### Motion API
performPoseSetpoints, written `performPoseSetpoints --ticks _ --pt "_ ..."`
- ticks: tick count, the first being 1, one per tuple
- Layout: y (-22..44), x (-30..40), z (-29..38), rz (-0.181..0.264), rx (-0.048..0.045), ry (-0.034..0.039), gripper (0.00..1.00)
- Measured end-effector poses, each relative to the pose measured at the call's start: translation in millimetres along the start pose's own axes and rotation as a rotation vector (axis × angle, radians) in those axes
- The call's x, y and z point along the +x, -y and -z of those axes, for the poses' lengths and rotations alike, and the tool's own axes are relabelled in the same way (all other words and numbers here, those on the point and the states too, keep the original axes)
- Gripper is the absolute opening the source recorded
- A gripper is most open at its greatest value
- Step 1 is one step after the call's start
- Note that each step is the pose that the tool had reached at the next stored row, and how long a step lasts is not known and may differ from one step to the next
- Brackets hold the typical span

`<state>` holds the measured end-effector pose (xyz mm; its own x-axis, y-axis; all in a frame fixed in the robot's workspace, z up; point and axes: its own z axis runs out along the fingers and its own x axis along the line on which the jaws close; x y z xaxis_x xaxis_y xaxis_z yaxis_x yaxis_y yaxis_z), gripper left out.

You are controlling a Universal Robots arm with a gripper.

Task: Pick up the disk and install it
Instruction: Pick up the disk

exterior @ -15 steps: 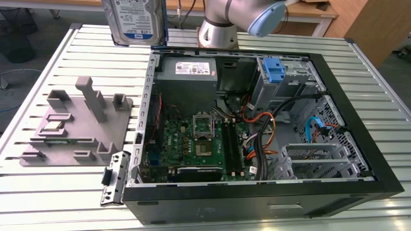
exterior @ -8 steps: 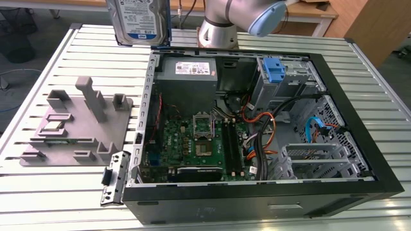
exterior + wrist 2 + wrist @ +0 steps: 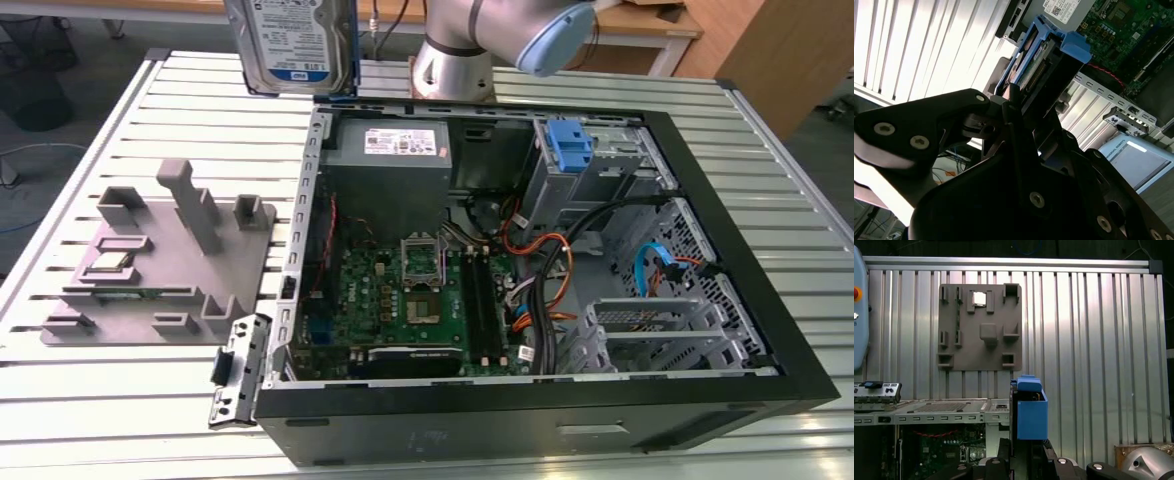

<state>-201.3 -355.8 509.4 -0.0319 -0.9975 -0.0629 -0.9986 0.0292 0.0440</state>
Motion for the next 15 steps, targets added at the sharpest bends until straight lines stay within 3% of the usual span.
performPoseSetpoints --ticks 7,15 --pt "2.0 -0.1 0.0 0.000 0.0001 0.0001 0.35" --pt "10.1 -0.3 0.4 0.000 0.0000 0.0001 0.35"
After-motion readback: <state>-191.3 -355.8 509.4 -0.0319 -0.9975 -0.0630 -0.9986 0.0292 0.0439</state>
